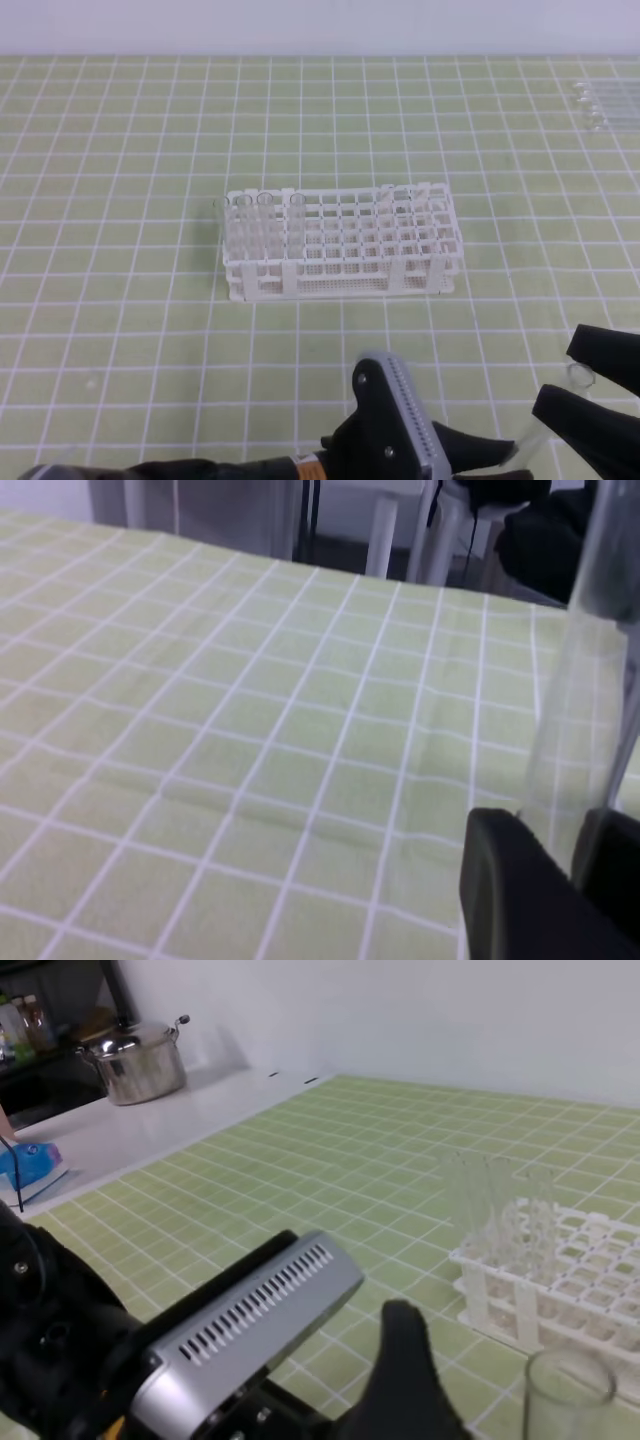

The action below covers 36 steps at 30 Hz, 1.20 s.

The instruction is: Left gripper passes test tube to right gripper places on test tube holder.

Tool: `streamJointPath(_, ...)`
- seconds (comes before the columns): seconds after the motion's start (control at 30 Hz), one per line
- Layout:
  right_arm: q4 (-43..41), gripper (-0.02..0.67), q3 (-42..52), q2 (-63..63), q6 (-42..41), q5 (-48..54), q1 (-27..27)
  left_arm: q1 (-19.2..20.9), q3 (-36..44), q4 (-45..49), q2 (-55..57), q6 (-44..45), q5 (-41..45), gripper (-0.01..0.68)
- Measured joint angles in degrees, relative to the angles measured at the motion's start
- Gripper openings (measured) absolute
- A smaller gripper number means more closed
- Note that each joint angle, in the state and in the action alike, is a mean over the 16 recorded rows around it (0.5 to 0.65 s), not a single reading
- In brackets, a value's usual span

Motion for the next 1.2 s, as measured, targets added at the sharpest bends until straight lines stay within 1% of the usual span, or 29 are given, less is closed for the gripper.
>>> streamJointPath(0.17, -0.3, 0.442, 0.0, 0.1, 0.0, 0.0, 0.0, 0.0, -0.9, 0.0, 0.1, 0.1, -0.7, 0.019)
streamJointPath(0.33, -0.4, 0.412, 0.0, 0.1, 0.0, -0.1, 0.0, 0.0, -1.3, 0.0, 0.1, 0.1, -1.3, 0.025)
streamJointPath(0.6, -0.7, 0.331, 0.0, 0.1, -0.3, -0.3, 0.0, -0.1, -1.3, 0.1, 0.1, -0.1, -2.8, 0.019)
streamJointPath(0.67, -0.7, 0.308, 0.0, 0.1, -0.6, -0.3, 0.0, -0.1, -1.3, 0.0, 0.1, -0.2, -3.4, 0.007)
streamJointPath(0.9, -0.8, 0.241, 0.0, 0.1, -1.8, -0.2, 0.0, -0.1, -1.3, -0.1, 0.0, -0.6, -5.5, 0.007)
streamJointPath(1.2, -0.7, 0.193, 0.0, 0.1, -3.4, 0.0, 0.0, -0.1, -1.3, 0.2, 0.9, -2.2, -6.6, 0.025)
